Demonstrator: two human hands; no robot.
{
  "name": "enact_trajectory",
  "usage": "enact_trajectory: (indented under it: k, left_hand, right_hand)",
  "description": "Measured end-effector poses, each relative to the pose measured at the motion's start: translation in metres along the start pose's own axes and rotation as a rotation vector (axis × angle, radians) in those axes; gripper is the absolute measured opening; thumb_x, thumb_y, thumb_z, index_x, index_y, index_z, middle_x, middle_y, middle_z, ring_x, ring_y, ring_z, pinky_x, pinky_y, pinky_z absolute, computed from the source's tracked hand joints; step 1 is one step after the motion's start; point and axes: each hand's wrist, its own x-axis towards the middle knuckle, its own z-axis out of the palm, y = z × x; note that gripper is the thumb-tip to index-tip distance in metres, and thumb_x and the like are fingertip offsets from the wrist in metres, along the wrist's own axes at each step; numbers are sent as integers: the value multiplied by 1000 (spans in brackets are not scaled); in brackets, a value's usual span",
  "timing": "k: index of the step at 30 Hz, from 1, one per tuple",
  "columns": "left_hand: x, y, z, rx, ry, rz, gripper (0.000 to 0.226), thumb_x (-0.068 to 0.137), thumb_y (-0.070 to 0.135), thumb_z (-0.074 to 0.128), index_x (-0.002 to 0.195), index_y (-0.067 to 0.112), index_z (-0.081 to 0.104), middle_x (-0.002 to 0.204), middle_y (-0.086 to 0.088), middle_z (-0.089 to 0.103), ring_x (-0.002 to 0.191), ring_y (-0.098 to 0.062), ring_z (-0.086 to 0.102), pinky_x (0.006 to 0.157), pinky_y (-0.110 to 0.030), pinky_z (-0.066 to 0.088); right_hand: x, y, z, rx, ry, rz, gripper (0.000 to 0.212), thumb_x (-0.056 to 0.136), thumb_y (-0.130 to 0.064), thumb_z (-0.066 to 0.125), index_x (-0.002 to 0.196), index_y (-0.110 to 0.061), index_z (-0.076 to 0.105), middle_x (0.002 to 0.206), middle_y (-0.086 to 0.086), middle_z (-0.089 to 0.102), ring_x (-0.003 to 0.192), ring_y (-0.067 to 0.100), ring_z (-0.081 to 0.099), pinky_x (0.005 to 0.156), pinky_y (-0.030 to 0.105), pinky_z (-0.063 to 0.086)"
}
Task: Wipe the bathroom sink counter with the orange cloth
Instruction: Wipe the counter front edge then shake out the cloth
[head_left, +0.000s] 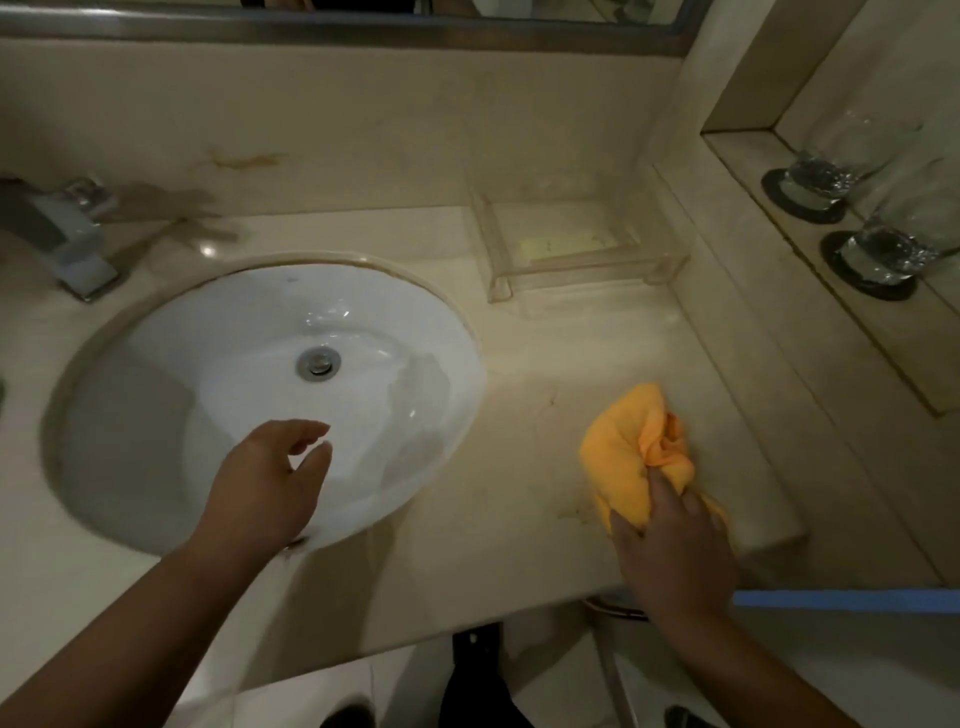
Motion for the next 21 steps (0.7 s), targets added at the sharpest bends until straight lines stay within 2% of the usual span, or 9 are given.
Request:
enact_trajectory:
  k: [5, 8, 10, 12, 13, 16, 17, 19, 21]
  left_hand:
    - [-40, -65, -53, -46, 54, -33, 25, 86, 12, 57, 110, 10, 66, 108, -8, 65, 86, -19, 57, 81, -29, 41]
    - [-65, -100, -89, -127, 115, -72, 24, 87, 11, 56, 108, 14, 66, 102, 0, 64, 90, -22, 61, 82, -31, 45]
    - [-81, -117, -117, -146, 172, -46, 23, 87, 9, 54, 106, 15, 66, 98, 3, 61, 87, -20, 59, 78, -26, 42]
    - [-95, -134, -146, -151, 253, -22, 22, 87, 10, 55, 105, 19, 66, 99, 3, 61, 84, -19, 59, 78, -27, 42]
    - [-102, -144, -160, -164, 303, -18, 22, 87, 12, 56, 104, 22, 65, 99, 3, 62, 83, -19, 60, 80, -30, 45]
    - [-119, -178, -194, -213, 439, -41, 20, 84, 24, 56, 101, 32, 62, 103, 4, 63, 81, -17, 61, 81, -36, 48]
    - [-124, -189, -202, -208, 477, -66, 22, 83, 26, 53, 103, 31, 62, 105, 4, 62, 81, -16, 60, 82, -36, 48]
    - [-135, -210, -212, -198, 540, -139, 24, 86, 23, 55, 108, 23, 63, 106, 0, 62, 77, -7, 59, 84, -37, 46]
    - [-143, -229, -215, -185, 590, -265, 23, 87, 17, 55, 108, 14, 63, 100, -4, 61, 76, -10, 57, 80, -33, 42]
  right_hand:
    - [-81, -100, 23, -74, -80, -212, 70, 43, -42, 87, 105, -15, 68, 78, 16, 67, 66, 38, 63, 56, 37, 54]
    - [-119, -161, 36, -75, -72, -355, 68, 38, -45, 87, 97, -17, 70, 76, 13, 67, 63, 34, 63, 55, 36, 54]
    - [-141, -195, 43, -68, -74, -407, 67, 38, -47, 86, 96, -18, 69, 77, 12, 67, 64, 32, 63, 56, 36, 54]
    - [-164, -226, 50, -61, -94, -451, 71, 40, -47, 86, 102, -17, 69, 81, 15, 67, 68, 34, 63, 60, 38, 54]
    - [-174, -240, 52, -49, -108, -467, 73, 47, -48, 84, 110, -17, 65, 90, 17, 67, 76, 35, 63, 67, 39, 54]
    - [-198, -277, 60, -47, -211, -499, 71, 83, -49, 55, 143, -22, 29, 135, 17, 43, 118, 35, 44, 100, 40, 36]
    - [-204, -287, 63, -42, -235, -502, 70, 87, -50, 49, 145, -23, 21, 140, 16, 37, 123, 34, 39, 103, 39, 32]
    - [-214, -303, 69, -49, -239, -518, 70, 88, -51, 46, 145, -23, 17, 142, 16, 35, 124, 34, 37, 103, 39, 31]
    - [-223, -317, 73, -40, -255, -541, 70, 87, -50, 47, 145, -24, 18, 142, 16, 35, 124, 35, 36, 103, 39, 31]
